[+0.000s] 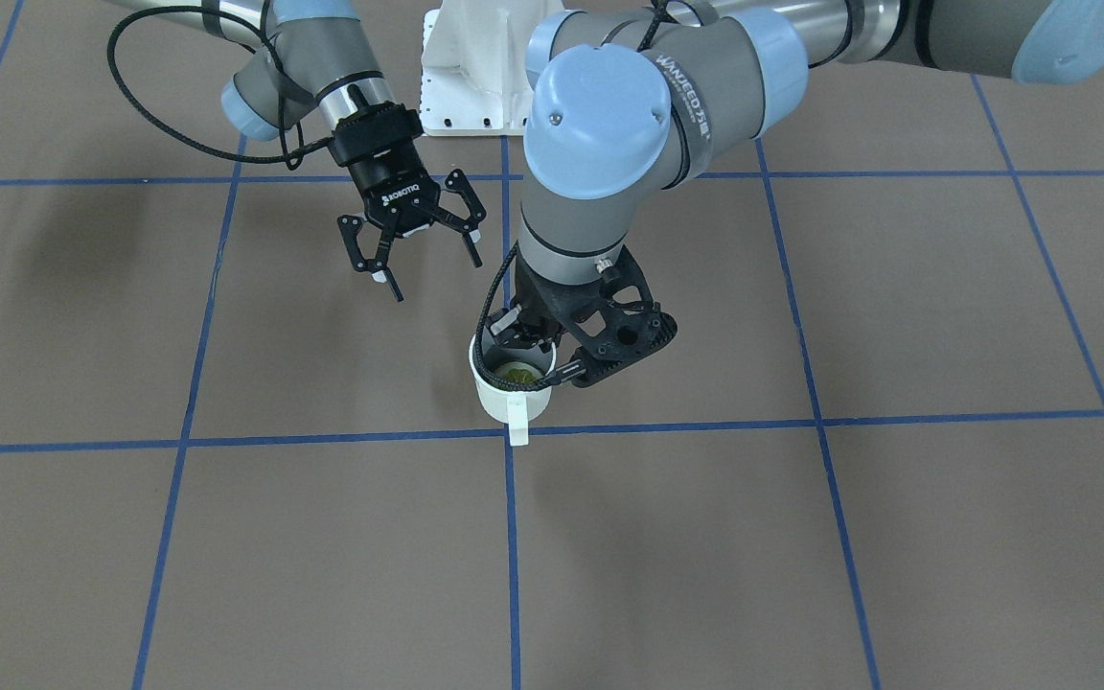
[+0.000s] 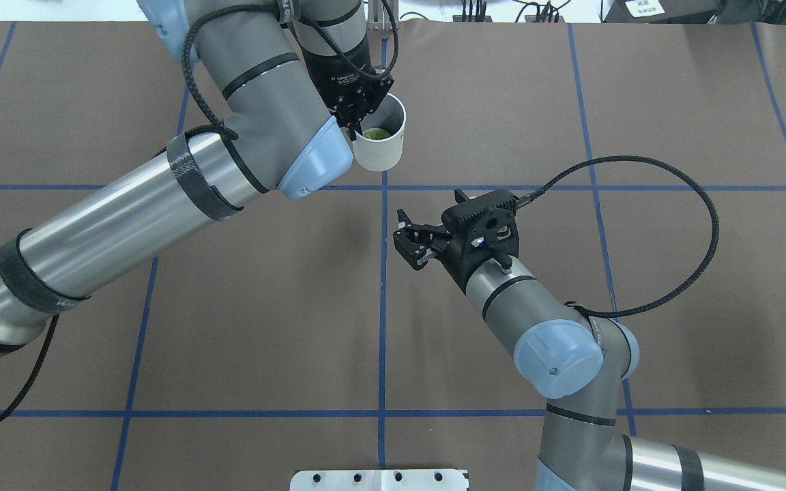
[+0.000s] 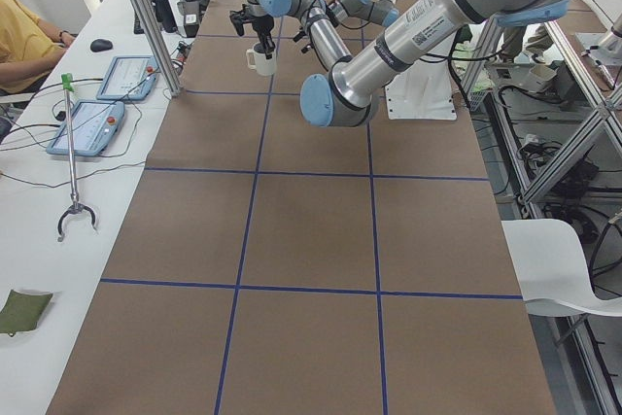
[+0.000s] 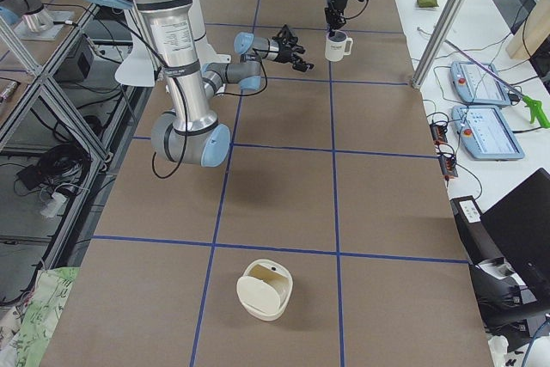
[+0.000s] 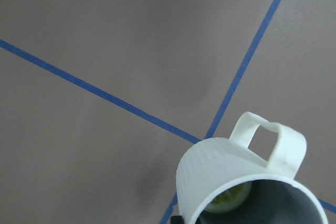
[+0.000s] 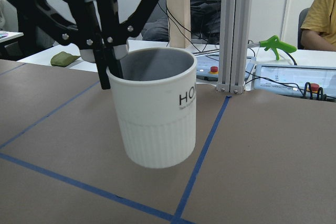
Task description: Left arm hands cup to right arm to dump lemon
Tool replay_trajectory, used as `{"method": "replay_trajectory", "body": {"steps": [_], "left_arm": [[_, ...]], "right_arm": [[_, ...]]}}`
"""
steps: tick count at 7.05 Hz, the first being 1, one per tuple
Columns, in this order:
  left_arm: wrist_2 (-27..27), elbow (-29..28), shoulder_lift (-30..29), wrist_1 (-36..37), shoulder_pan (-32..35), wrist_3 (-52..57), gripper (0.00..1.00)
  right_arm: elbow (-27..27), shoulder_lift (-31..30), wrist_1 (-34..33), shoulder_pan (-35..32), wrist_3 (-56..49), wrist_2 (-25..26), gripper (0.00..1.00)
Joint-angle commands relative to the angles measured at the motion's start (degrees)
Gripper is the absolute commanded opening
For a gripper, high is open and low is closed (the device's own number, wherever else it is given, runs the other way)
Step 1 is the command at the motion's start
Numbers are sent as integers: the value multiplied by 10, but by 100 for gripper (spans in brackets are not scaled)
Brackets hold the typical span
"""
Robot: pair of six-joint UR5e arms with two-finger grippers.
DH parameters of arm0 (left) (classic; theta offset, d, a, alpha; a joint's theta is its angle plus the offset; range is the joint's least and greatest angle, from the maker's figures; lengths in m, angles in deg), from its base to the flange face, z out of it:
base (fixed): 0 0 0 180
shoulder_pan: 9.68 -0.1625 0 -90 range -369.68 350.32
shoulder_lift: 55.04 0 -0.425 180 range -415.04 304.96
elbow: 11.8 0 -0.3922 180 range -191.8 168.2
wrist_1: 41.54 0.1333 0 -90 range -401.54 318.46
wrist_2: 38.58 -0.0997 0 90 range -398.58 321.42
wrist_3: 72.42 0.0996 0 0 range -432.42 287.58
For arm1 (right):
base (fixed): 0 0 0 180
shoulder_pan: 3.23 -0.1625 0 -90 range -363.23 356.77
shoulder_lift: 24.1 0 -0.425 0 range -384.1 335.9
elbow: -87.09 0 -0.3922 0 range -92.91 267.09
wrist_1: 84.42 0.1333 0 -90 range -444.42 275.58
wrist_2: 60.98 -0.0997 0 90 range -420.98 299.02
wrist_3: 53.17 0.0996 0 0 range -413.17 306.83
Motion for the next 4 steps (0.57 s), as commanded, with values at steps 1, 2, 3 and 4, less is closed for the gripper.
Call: {"method": "replay_trajectory", "body": {"steps": [1,2,3,4], "left_arm": [[23,1,-4,3,0,-3,0],[27,2,-4,2,-1,-15,0],[29,3,-6,2,-2,-20,0],[34,3,-6,2,-5,-21,0]], "right_arm": [[-39,35,-1,10,0,49,99],[-50,43,0,10,0,56,99],[-50,43,0,10,0,60,99],[-51,44,1,10,0,61,99]]}}
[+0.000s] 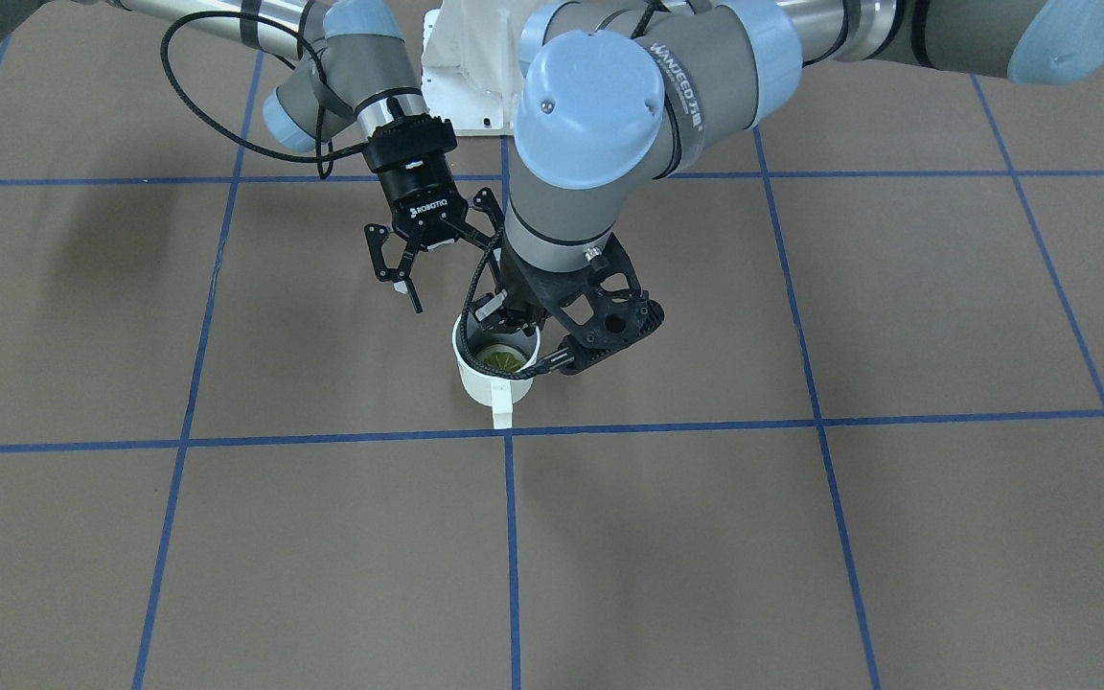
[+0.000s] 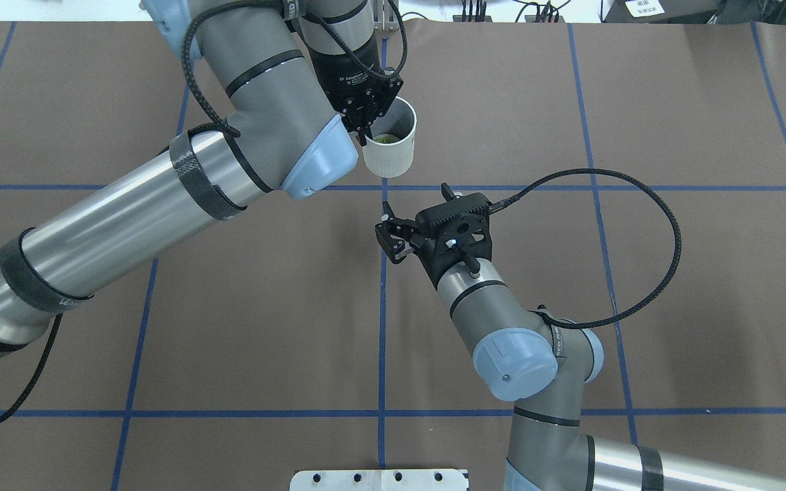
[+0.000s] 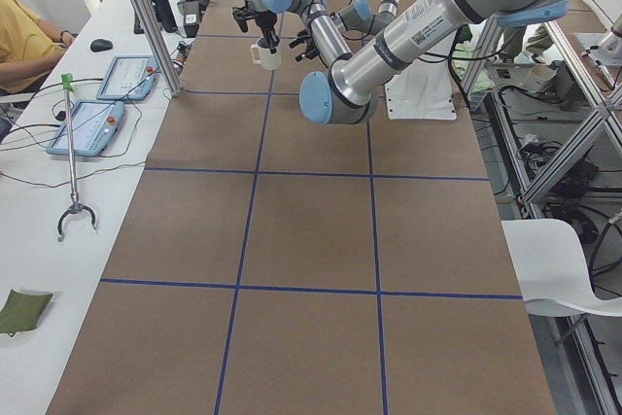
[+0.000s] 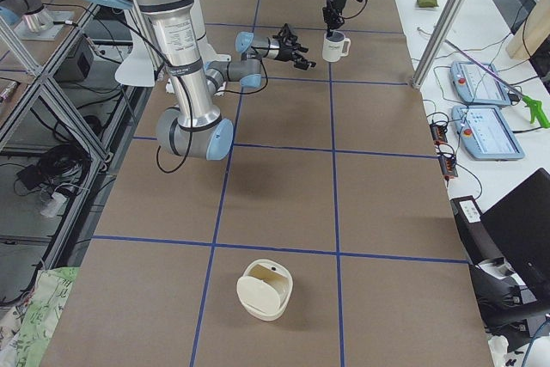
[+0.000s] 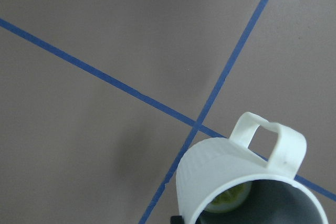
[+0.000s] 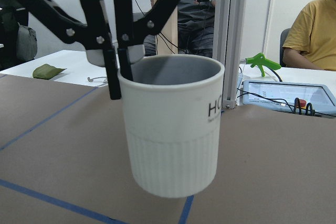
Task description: Left arm hands cup to right arm to dump lemon
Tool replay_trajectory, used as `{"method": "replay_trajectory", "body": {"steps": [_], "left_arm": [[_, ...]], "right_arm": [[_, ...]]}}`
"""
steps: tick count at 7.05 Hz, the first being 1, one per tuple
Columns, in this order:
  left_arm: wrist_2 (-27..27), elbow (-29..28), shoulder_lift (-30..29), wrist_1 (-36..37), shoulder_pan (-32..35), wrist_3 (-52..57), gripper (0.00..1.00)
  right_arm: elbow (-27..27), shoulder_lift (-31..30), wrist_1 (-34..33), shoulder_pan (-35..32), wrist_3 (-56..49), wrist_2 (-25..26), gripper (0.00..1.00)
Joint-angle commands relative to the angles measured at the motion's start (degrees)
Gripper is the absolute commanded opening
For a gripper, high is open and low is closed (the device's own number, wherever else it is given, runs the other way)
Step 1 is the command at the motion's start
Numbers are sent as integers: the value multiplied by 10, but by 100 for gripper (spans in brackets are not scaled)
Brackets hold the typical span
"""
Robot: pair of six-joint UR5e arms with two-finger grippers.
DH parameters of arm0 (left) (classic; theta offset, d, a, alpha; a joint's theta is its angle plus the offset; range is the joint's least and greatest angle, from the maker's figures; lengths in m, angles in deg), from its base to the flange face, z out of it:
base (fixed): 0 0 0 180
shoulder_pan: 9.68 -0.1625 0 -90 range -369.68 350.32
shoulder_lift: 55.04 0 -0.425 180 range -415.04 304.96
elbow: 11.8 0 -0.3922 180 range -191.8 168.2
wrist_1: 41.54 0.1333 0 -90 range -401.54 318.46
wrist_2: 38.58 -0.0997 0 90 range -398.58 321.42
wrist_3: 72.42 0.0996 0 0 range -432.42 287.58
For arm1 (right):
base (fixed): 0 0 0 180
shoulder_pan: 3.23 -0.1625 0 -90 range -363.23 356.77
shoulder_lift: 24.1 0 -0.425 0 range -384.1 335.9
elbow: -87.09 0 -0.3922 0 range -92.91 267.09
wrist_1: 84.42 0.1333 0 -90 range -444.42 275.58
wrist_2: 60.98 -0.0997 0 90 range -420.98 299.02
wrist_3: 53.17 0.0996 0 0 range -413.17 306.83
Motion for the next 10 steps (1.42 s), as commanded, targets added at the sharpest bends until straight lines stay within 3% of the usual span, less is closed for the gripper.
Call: {"method": "replay_trajectory", "body": {"steps": [1,10], "left_arm": [[6,1,-2,0,-8,-6,0],[5,36,4,16,-35,-35,0]], "right_arm": [[-3,4,1,0,0,11,99],[-19,13,2,0,0,26,99]]}}
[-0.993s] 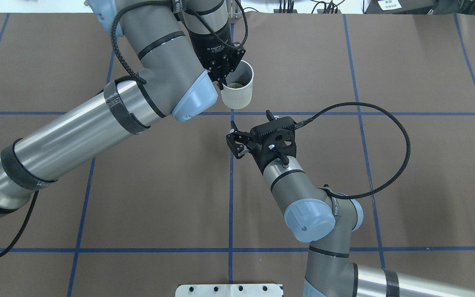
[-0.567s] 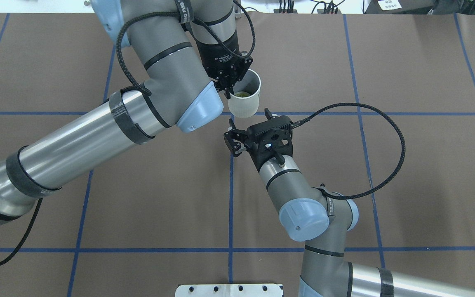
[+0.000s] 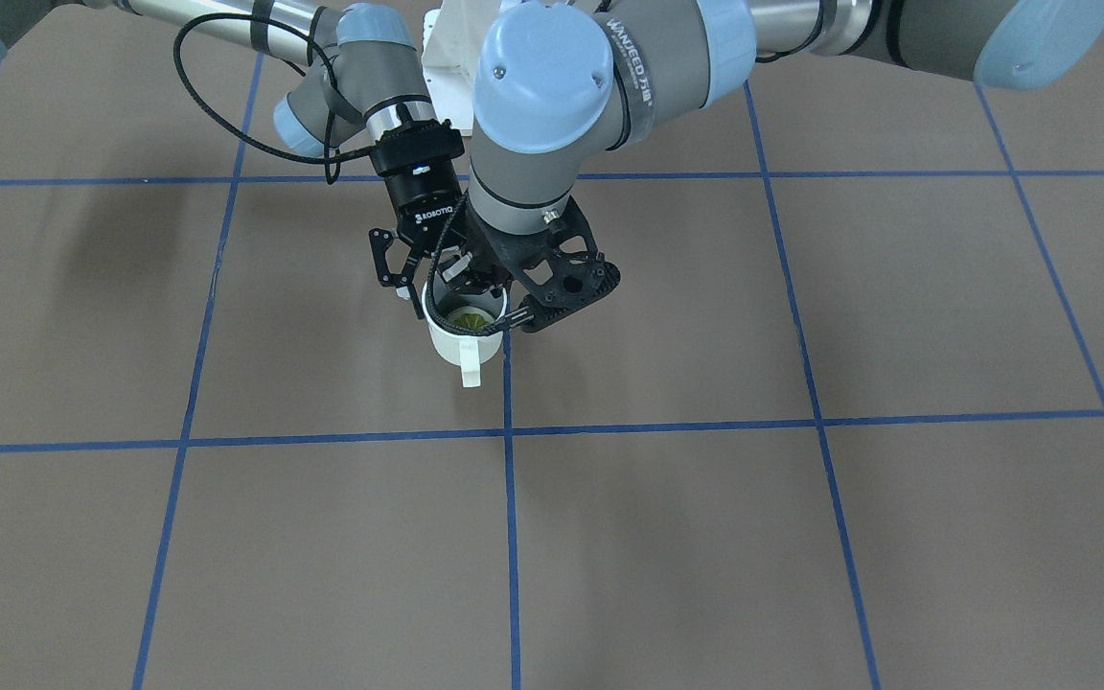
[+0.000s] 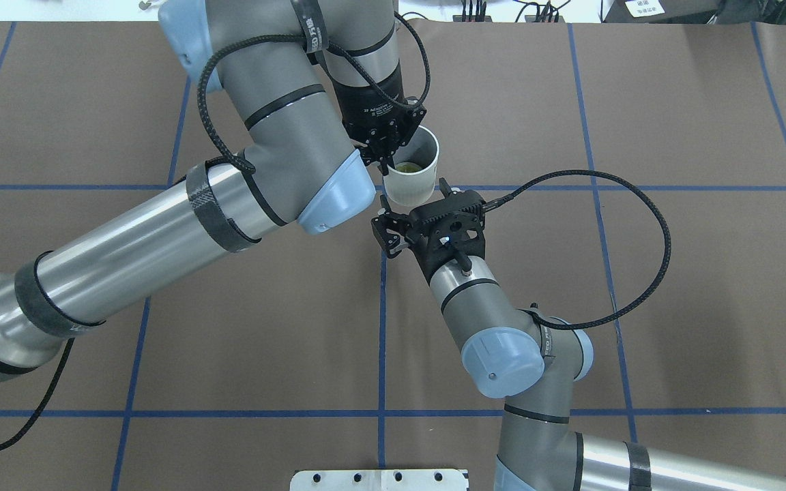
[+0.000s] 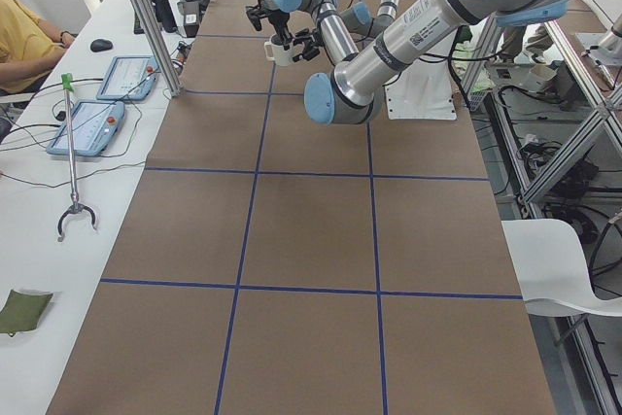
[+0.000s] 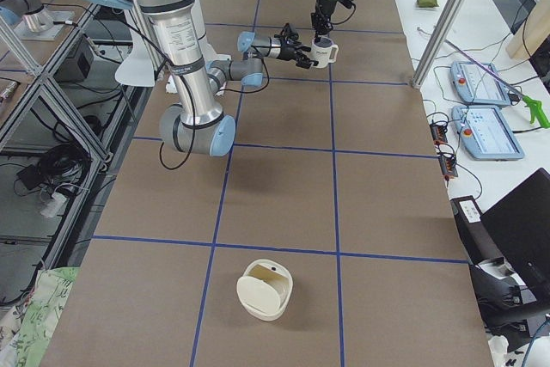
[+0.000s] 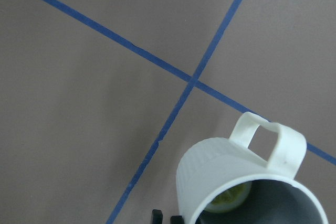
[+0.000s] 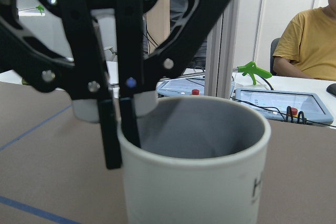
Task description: Left arm hands cup to right arm to dump lemon
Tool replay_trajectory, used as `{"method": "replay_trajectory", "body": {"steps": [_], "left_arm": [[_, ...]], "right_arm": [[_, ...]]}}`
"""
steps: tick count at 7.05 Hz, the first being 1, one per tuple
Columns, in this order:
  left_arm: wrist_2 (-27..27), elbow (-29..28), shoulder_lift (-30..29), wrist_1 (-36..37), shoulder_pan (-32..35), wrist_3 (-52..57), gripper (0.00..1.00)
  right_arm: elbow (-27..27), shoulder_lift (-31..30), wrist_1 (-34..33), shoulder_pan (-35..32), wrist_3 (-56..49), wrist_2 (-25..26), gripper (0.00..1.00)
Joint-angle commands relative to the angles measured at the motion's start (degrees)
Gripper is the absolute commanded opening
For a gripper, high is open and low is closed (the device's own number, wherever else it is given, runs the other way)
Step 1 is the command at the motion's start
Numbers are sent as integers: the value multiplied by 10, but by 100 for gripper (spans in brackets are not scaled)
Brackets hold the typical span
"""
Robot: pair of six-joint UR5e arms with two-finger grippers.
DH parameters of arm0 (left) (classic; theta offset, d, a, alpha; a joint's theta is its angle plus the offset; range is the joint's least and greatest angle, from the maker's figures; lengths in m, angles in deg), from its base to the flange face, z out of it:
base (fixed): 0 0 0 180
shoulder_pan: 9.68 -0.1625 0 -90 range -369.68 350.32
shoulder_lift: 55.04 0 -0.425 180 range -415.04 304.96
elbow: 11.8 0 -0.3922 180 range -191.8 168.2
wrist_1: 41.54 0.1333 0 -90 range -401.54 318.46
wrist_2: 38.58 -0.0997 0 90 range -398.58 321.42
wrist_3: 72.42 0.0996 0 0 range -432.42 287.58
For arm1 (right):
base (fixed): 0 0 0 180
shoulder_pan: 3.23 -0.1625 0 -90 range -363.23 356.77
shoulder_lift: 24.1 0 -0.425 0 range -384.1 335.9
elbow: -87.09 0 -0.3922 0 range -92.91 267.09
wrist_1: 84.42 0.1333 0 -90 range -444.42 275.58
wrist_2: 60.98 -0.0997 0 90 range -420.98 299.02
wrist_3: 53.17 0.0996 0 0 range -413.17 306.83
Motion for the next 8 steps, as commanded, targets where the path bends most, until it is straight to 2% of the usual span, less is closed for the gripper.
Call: {"method": "replay_trajectory", "body": {"steps": [1,8], "left_arm": [[1,9,2,8,-2,0,0],[1,11,1,10,-9,-17,0]], "right_arm": [[0,0,0,-1,0,2,99],[-4,1,0,0,0,2,99]]}}
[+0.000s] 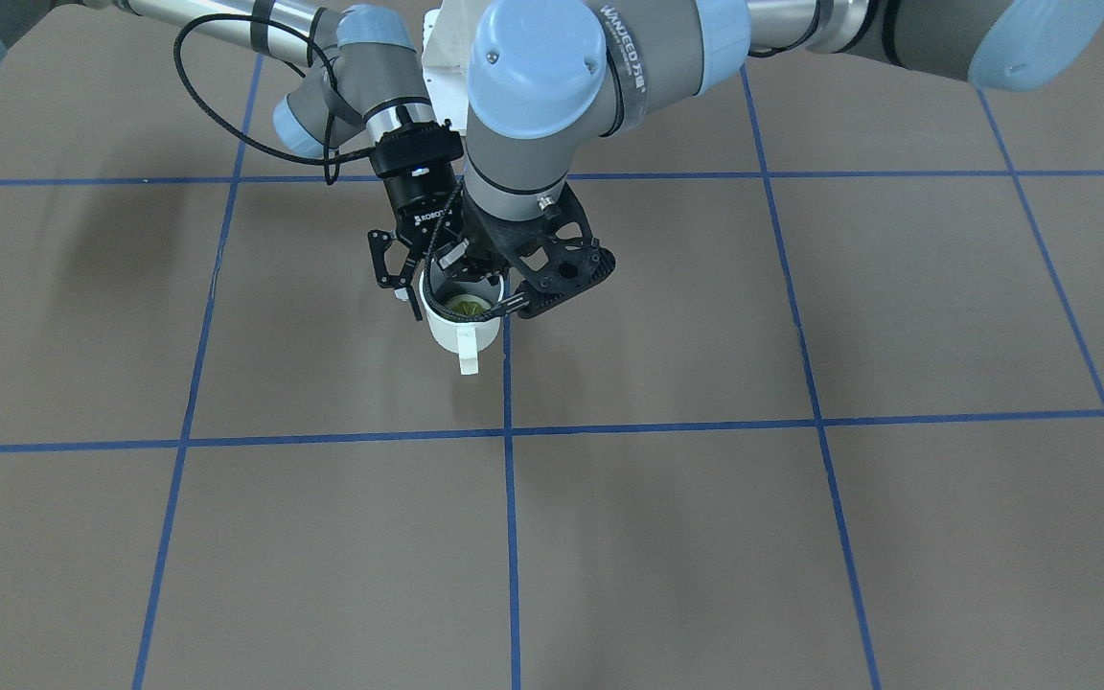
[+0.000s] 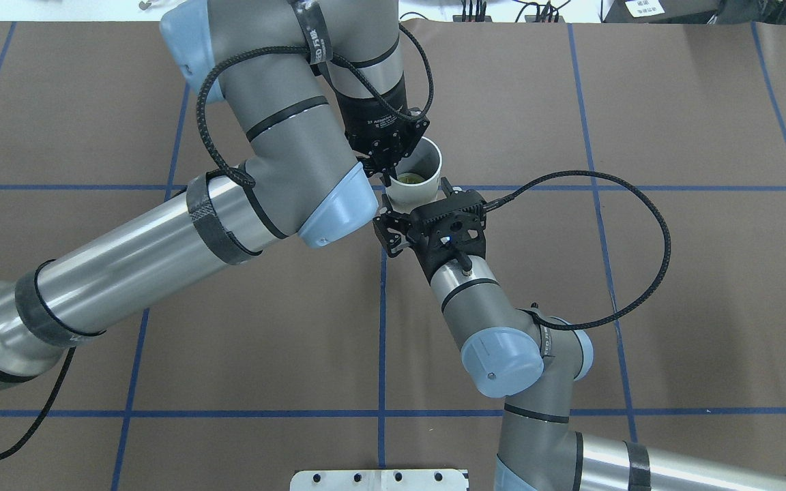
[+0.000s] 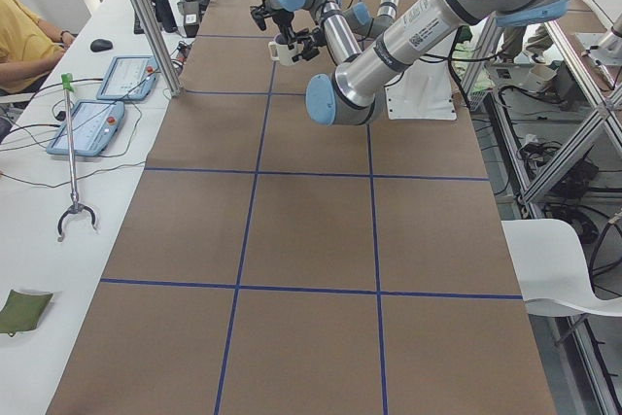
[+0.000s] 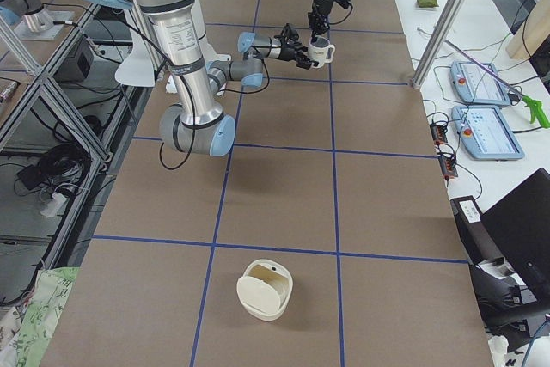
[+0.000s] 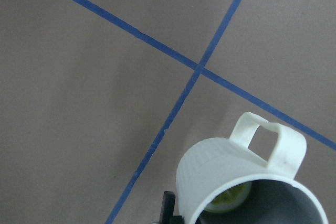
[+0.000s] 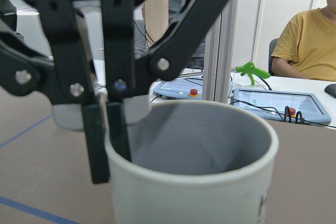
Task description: Left arm hands cup to right arm to dump lemon
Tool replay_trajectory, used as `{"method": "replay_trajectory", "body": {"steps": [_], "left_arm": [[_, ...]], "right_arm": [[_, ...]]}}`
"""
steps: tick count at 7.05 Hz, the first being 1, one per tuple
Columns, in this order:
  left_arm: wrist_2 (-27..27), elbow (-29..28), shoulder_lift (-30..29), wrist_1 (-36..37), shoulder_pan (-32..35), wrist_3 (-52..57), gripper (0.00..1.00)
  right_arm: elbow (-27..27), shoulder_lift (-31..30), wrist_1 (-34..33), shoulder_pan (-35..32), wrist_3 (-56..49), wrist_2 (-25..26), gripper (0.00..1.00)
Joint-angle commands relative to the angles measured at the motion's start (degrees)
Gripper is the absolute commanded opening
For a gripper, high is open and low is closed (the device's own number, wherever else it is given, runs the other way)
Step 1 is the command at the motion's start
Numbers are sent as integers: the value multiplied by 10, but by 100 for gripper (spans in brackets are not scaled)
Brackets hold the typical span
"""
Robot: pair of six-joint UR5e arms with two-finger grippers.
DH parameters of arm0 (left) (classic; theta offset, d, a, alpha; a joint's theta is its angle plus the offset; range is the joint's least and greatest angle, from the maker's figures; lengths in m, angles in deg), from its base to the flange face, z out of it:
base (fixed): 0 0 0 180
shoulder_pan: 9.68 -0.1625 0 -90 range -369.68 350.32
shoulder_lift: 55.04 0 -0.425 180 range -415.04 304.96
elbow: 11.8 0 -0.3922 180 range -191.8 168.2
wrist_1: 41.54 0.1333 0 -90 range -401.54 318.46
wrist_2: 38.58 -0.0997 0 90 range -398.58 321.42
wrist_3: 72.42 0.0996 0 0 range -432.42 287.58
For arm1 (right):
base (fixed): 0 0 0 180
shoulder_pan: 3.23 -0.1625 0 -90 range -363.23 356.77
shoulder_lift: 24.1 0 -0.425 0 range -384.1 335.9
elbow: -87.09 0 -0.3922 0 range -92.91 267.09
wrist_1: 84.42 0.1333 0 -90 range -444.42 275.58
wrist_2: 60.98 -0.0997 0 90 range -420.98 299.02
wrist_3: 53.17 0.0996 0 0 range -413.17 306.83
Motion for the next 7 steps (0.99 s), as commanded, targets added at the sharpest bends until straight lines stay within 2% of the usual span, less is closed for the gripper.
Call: {"method": "replay_trajectory", "body": {"steps": [1,7], "left_arm": [[0,1,0,0,-3,-7,0],[-1,9,1,1,-7,-7,0]], "right_arm": [[-1,0,0,0,0,0,99],[-1,1,1,0,-1,0,99]]}}
